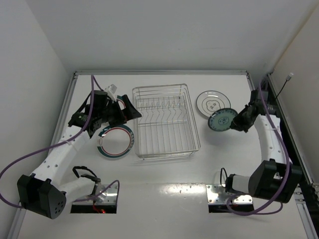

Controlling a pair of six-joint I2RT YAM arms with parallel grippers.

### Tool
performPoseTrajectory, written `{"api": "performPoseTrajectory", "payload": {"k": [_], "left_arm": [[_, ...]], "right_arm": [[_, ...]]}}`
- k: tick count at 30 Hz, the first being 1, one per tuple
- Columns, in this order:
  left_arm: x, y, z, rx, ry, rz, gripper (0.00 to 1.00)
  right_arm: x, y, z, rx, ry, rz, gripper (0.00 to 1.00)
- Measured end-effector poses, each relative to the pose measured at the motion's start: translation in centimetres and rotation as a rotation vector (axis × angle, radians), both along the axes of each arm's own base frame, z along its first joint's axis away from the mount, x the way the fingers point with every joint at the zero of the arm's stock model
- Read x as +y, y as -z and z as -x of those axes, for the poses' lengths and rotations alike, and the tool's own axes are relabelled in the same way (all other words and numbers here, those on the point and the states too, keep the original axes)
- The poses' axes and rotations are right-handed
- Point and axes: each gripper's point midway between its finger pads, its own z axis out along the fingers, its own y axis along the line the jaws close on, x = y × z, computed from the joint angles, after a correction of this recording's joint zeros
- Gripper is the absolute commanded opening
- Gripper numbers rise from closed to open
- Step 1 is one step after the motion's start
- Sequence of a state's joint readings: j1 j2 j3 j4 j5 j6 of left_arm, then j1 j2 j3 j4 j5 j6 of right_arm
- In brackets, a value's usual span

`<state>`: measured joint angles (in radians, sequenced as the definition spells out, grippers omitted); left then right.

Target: Load the plates into the dish rack

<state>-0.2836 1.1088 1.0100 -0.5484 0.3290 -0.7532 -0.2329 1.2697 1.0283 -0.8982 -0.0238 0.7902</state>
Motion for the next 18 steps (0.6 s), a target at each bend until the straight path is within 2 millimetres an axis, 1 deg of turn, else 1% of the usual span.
{"api": "performPoseTrajectory", "payload": {"k": [3,5,7,9,13,16,18], "left_arm": [[0.1,0.1,-0.1,-0.004,-0.004,-0.009,0.99],[0.3,0.2,-0.1,-0.005,-0.008,-0.021,0.99],[0.5,0.3,-0.2,-0.008,-0.016,-0.032,0.99],[0.8,0.5,-0.3,-0.006,-0.029,-0.047,0.99],[1.4,0.9,-0.3,0.0,-0.046,-0.081,0.99],[1.7,1.2,-0.3,0.008,-0.053,-0.101,0.99],[1.9,1.3,-0.4,0.007,-0.057,-0.109,0.99]], "right_arm": [[0.2,-3.1,-2.5,-0.087,-0.026,0.024,0.0],[1.2,-4.8,-4.2,-0.149,-0.068,0.038,0.0],[2.5,-5.9,-5.4,-0.194,-0.115,0.058,0.0],[4.0,-6.6,-6.4,-0.21,-0.162,0.088,0.0],[7.2,-7.9,-9.3,-0.226,-0.261,0.194,0.0],[9.4,-8.3,-11.7,-0.231,-0.323,0.286,0.0],[10.5,-8.3,-13.1,-0.221,-0.351,0.344,0.0]]}}
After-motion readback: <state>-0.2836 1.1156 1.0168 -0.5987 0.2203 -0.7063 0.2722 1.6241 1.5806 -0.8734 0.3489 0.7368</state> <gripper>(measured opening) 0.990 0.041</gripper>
